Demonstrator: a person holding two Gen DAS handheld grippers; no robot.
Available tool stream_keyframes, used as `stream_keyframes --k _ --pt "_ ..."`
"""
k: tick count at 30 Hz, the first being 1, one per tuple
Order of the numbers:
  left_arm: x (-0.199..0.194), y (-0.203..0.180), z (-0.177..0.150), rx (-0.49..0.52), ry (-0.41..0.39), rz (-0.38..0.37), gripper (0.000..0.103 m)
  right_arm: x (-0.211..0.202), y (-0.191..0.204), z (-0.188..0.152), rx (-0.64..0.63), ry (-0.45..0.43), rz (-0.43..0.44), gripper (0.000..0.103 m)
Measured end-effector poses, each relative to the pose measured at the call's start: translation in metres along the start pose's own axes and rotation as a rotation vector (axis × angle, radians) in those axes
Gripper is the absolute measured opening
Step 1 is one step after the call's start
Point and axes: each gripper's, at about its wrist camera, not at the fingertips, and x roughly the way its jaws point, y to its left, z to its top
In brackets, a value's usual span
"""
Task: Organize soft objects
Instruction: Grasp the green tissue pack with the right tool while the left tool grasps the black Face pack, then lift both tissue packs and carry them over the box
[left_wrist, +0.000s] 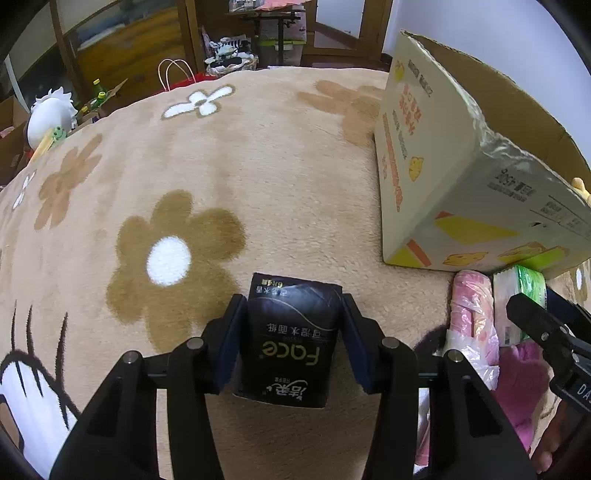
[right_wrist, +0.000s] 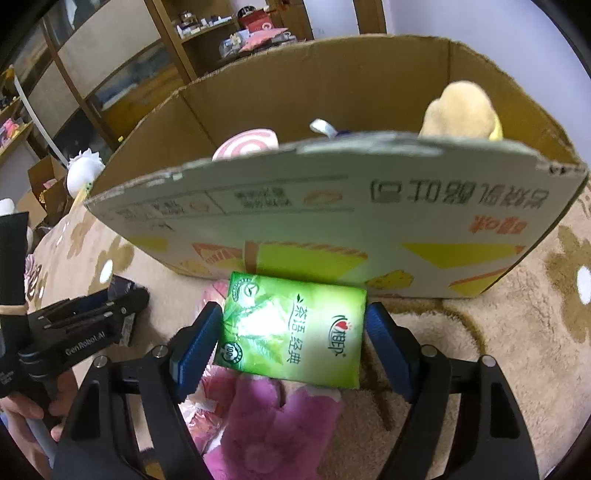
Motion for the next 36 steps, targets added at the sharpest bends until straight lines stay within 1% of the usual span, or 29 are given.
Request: stream_keyframes --k 2,9,14,17,19,22,25,30,33,36 --pt "-0.001 -0.001 0.000 0.006 -0.003 0.010 0.049 0.002 0.001 0.000 -0.002 0.008 0.004 0.080" --pt "-0.008 -0.004 -0.001 0.004 -0.019 0.014 0.048 0.001 0.003 -0.001 -0.011 0.003 -0.004 0.080" --pt "-0.014 -0.012 -0.003 0.034 -0.032 0.027 0.048 -0.002 0.003 -0.002 -0.016 0.000 -0.018 0.080" --pt "-0.019 -0.013 -0.002 0.025 -0.038 0.027 0.048 -0.006 0.003 -0.002 -0.011 -0.008 -0.029 0.080" --pt "-0.026 -0.014 -0.001 0.021 -0.054 0.026 0.048 -0.010 0.003 -0.002 -0.011 -0.012 -0.019 0.079" --pt "-0.039 -0.016 0.000 0.026 -0.083 0.039 0.048 -0.018 0.005 -0.001 -0.021 -0.030 -0.025 0.079" --pt "-0.061 -0.016 0.001 0.029 -0.152 0.032 0.048 -0.032 0.008 -0.001 -0.022 -0.055 -0.022 0.079" --pt "-0.120 -0.023 0.014 0.053 -0.300 0.052 0.048 -0.058 0.009 0.000 -0.007 -0.102 -0.015 0.079" --pt "-0.144 -0.025 0.020 0.059 -0.354 0.058 0.048 -0.073 0.009 0.001 -0.003 -0.130 -0.029 0.079" --pt "-0.161 -0.027 0.025 0.061 -0.398 0.077 0.048 -0.090 0.010 0.005 0.004 -0.180 -0.036 0.079"
